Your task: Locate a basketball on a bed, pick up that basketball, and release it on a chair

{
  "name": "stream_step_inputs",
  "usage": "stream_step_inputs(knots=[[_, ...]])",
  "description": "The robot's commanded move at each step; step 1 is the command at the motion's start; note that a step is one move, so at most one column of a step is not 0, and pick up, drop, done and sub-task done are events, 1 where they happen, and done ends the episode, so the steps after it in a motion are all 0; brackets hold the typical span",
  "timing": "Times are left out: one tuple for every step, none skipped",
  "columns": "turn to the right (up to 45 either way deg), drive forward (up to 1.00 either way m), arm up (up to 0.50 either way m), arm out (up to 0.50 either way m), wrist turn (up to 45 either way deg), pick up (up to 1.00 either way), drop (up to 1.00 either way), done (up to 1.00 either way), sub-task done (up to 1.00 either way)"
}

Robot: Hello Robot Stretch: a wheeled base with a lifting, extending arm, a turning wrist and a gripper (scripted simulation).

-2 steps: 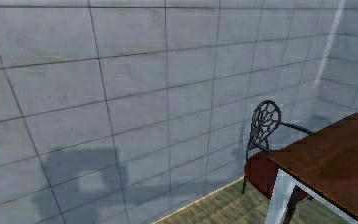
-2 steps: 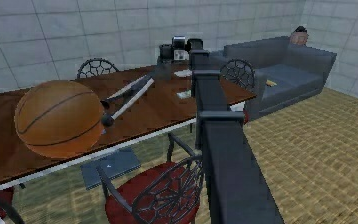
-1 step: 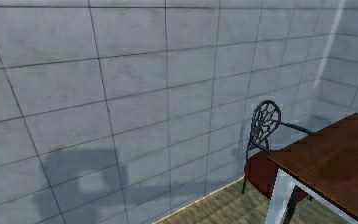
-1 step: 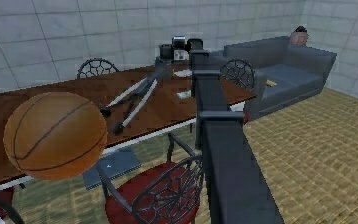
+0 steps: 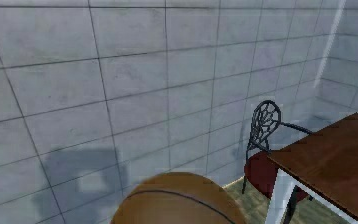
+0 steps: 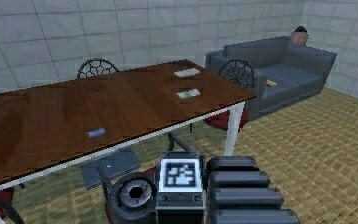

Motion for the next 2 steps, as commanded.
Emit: stream_step_inputs(knots=[[45.0,0.00,0.00,0.00,0.0,0.00,0.00,0.00,0.00],[15.0,0.00,0.00,0.00,0.0,0.00,0.00,0.00,0.00]])
